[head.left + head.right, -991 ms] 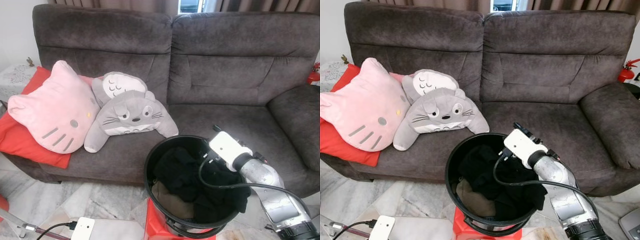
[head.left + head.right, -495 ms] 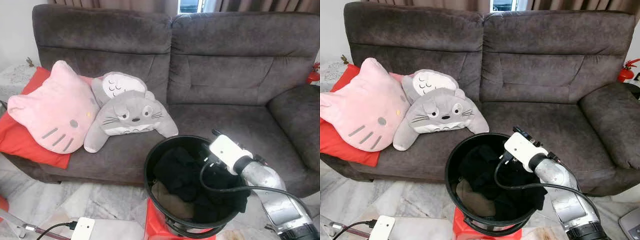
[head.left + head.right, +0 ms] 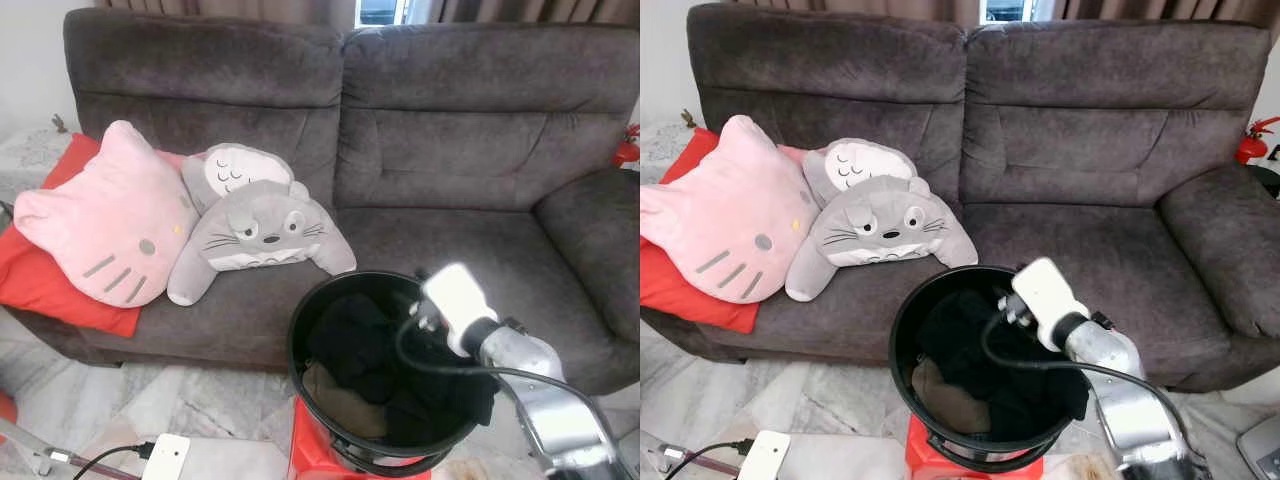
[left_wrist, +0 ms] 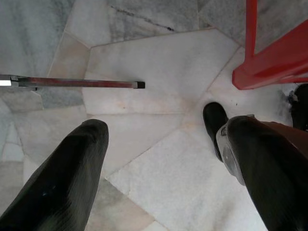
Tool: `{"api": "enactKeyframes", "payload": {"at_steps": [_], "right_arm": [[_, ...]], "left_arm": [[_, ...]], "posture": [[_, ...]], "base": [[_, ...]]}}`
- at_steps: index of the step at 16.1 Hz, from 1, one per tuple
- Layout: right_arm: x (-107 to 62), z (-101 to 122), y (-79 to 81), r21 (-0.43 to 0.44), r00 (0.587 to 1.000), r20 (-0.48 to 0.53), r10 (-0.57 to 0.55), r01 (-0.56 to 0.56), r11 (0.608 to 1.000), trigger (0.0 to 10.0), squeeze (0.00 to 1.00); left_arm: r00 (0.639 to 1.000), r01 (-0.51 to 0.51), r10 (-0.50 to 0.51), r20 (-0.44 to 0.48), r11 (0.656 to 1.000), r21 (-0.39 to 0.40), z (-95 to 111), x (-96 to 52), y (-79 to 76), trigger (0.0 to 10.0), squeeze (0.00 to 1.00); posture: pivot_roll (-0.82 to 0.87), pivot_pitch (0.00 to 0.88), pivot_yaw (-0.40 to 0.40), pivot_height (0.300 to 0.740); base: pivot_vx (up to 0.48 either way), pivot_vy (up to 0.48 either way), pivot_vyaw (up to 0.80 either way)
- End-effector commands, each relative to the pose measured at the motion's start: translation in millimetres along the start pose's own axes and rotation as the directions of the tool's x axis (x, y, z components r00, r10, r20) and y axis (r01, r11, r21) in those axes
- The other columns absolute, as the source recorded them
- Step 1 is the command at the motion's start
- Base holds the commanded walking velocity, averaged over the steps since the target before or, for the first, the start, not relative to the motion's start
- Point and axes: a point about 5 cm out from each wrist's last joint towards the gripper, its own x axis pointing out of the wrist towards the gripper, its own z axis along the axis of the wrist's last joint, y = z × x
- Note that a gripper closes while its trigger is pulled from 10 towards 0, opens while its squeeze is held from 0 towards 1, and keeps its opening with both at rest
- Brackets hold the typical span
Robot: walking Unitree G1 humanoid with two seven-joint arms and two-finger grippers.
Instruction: Hang hanger
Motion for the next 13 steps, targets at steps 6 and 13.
{"api": "enactKeyframes", "payload": {"at_steps": [6, 13], "right_arm": [[-52.8, 24.8, 27.0, 0.425, 0.982, 0.042, -0.186, 0.151, 0.893, 10.0, 0.00], [-82.6, 5.0, 34.9, 0.518, 0.903, -0.279, -0.327, 0.428, 0.740, 10.0, 1.00]], "left_arm": [[1.000, 0.000, 0.001, -0.012, 1.000, 0.021, -2.1, -0.5, 3.4, 10.0, 0.00], [1.000, 0.004, -0.004, -0.013, 0.999, 0.041, -0.4, -0.1, 3.1, 10.0, 0.00]], "posture": [[-0.11, 0.000, -0.014, 0.740], [-0.13, 0.000, -0.015, 0.740]], "base": [[0.000, 0.000, 0.00], [0.000, 0.000, 0.00]]}}
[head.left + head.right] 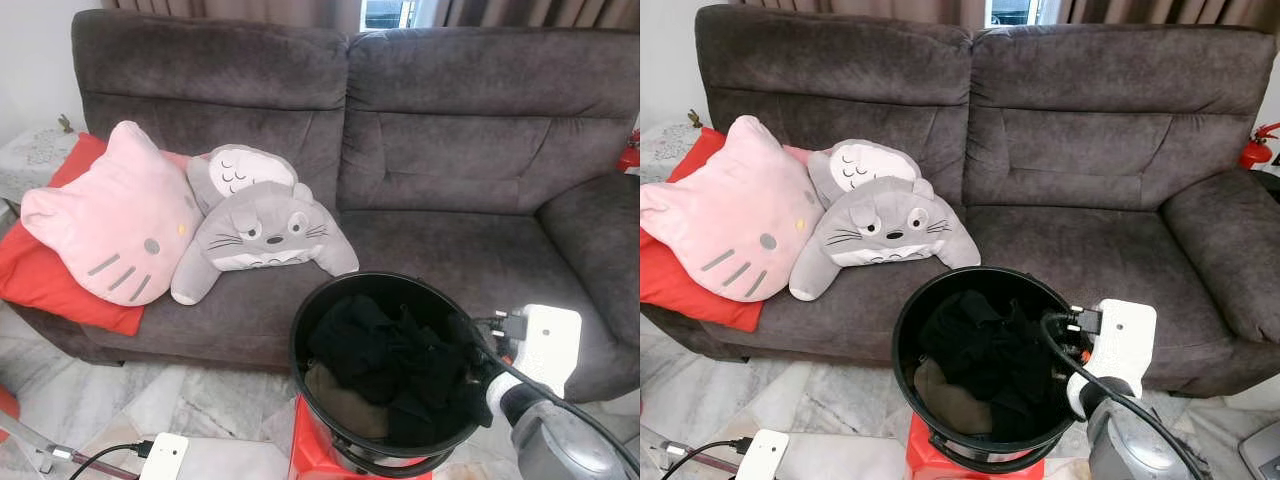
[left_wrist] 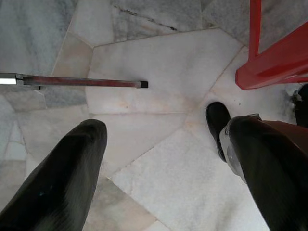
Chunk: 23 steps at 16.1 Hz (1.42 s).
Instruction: Hang hanger
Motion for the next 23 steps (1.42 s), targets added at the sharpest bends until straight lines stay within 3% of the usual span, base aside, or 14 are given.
{"api": "enactKeyframes", "payload": {"at_steps": [1, 10, 11, 21, 22, 23], "right_arm": [[-3.5, 2.8, 5.5, 0.005, 1.000, -0.003, 0.029, -0.029, 1.000, 10.0, 1.00], [-2.8, -14.5, -14.0, 0.058, 0.989, -0.148, 0.011, -0.002, 0.998, 10.0, 1.00], [-1.5, -16.9, -16.7, 0.052, 0.987, -0.162, 0.018, -0.009, 0.999, 10.0, 0.00], [11.0, -30.2, -22.4, 0.053, 0.967, -0.234, 0.102, -0.091, 0.994, 10.0, 0.00], [11.1, -30.0, -23.1, 0.052, 0.969, -0.227, 0.096, -0.086, 0.995, 0.0, 0.00], [11.2, -29.5, -24.1, 0.051, 0.971, -0.222, 0.092, -0.083, 0.995, 0.0, 0.00]], "left_arm": [[1.000, 0.008, -0.008, -0.011, 1.000, 0.026, -1.1, 0.0, 0.0, 10.0, 0.00], [1.000, 0.008, -0.008, -0.012, 1.000, 0.022, -0.4, 0.2, -0.9, 10.0, 0.00], [1.000, 0.009, -0.009, -0.013, 1.000, 0.024, -0.5, 0.2, -1.1, 10.0, 0.00], [1.000, 0.014, -0.014, -0.014, 1.000, 0.025, -1.4, 0.1, -2.3, 10.0, 0.00], [1.000, 0.014, -0.014, -0.015, 1.000, 0.025, -1.7, 0.1, -2.4, 10.0, 0.00], [1.000, 0.014, -0.014, -0.016, 1.000, 0.026, -2.1, 0.0, -2.5, 10.0, 0.00]], "posture": [[-0.13, 0.000, -0.017, 0.740], [-0.13, 0.000, -0.020, 0.740], [-0.14, 0.000, -0.019, 0.740], [-0.13, 0.000, -0.023, 0.740], [-0.13, 0.000, -0.024, 0.740], [-0.13, 0.000, -0.024, 0.740]], "base": [[0.000, 0.000, 0.00], [0.000, 0.000, 0.00], [0.000, 0.000, 0.00], [0.000, 0.000, 0.00], [0.000, 0.000, 0.00], [0.000, 0.000, 0.00]]}}
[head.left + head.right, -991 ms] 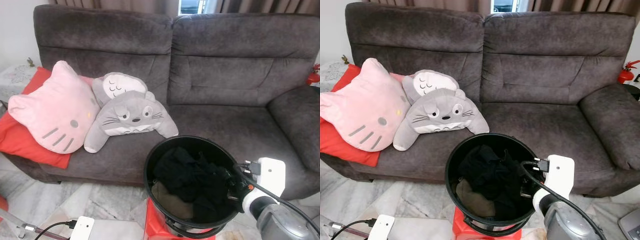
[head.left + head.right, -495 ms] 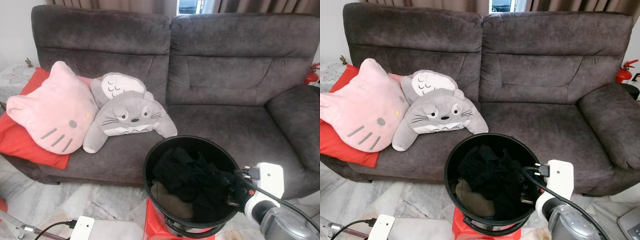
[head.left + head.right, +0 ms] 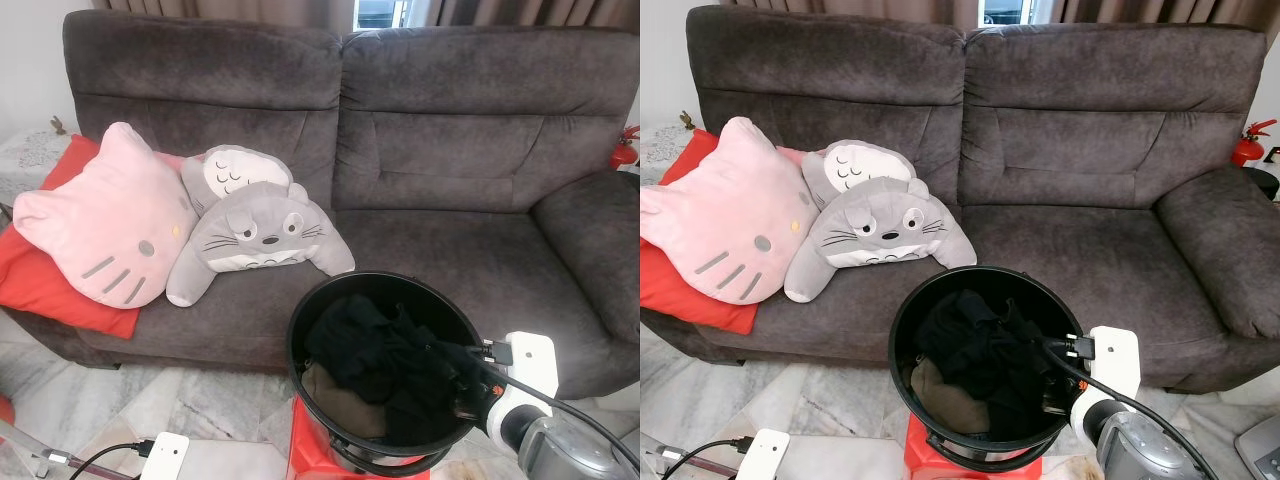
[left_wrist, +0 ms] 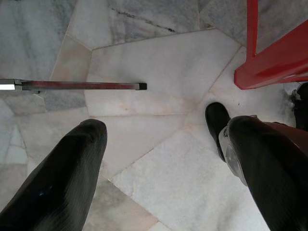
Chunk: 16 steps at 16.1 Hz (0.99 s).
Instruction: Hang hanger
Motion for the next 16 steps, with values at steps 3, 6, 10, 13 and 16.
{"api": "enactKeyframes", "payload": {"at_steps": [3, 6, 10, 13, 16], "right_arm": [[1.4, 0.8, -4.0, -0.005, 1.000, 0.005, -0.010, 0.010, 1.000, 0.0, 0.00], [2.8, 1.8, -4.4, -0.016, 1.000, 0.008, -0.007, 0.007, 1.000, 0.0, 0.00], [3.1, 1.3, -4.7, -0.027, 1.000, 0.007, -0.006, 0.006, 1.000, 0.0, 0.00], [2.6, 1.1, -5.3, -0.042, 1.000, 0.008, -0.007, 0.007, 0.999, 0.0, 0.00], [2.9, 1.2, -5.1, -0.050, 1.000, 0.007, -0.004, 0.004, 0.999, 0.0, 0.00]], "left_arm": [[1.000, 0.014, -0.014, -0.015, 1.000, 0.025, -3.4, -0.3, -2.1, 10.0, 0.00], [1.000, 0.017, -0.016, -0.018, 1.000, 0.025, -4.1, -0.4, -2.3, 10.0, 0.00], [1.000, 0.019, -0.019, -0.020, 0.999, 0.030, -4.7, -0.5, -2.4, 10.0, 0.00], [1.000, 0.020, -0.019, -0.021, 0.999, 0.033, -5.2, -0.6, -2.5, 10.0, 0.00], [1.000, 0.018, -0.018, -0.021, 0.999, 0.033, -5.3, -0.6, -2.4, 10.0, 0.00]], "posture": [[-0.13, 0.000, -0.024, 0.740], [-0.13, 0.000, -0.025, 0.740], [-0.13, 0.000, -0.025, 0.740], [-0.13, 0.000, -0.026, 0.740], [-0.13, 0.000, -0.027, 0.740]], "base": [[0.000, 0.000, 0.00], [0.000, 0.000, 0.00], [0.000, 0.000, 0.00], [0.000, 0.000, 0.00], [0.000, 0.000, 0.00]]}}
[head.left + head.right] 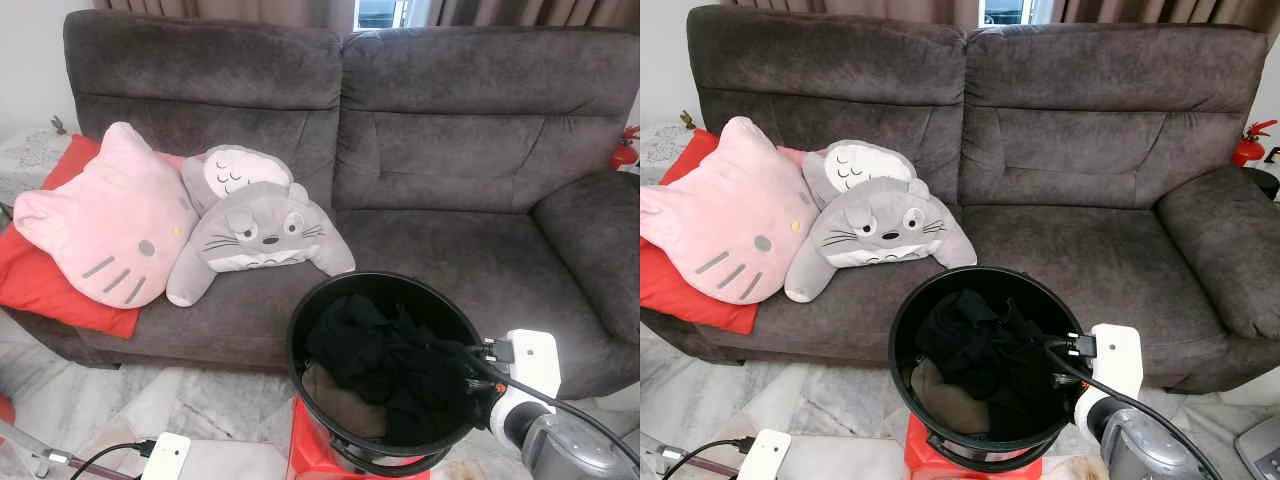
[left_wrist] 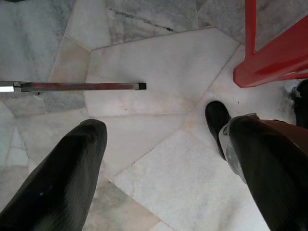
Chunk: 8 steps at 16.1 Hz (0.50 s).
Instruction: Hang hanger
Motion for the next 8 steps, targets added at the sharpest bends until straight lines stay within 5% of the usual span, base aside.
{"api": "enactKeyframes", "payload": {"at_steps": [1, 8], "right_arm": [[0.6, -0.8, 0.0, -0.004, 1.000, -0.003, 0.005, -0.005, 1.000, 0.0, 0.00], [-3.1, -1.2, -2.4, -0.082, 1.000, -0.009, 0.014, -0.014, 0.997, 0.0, 0.00]], "left_arm": [[1.000, 0.011, -0.010, -0.019, 1.000, 0.017, -5.0, -0.6, -1.4, 10.0, 0.00], [1.000, 0.010, -0.010, -0.019, 1.000, 0.015, -4.7, -0.6, -0.9, 10.0, 0.00]], "posture": [[-0.13, 0.000, -0.027, 0.740], [-0.14, 0.000, -0.028, 0.740]], "base": [[0.000, 0.000, 0.00], [0.000, 0.000, 0.00]]}}
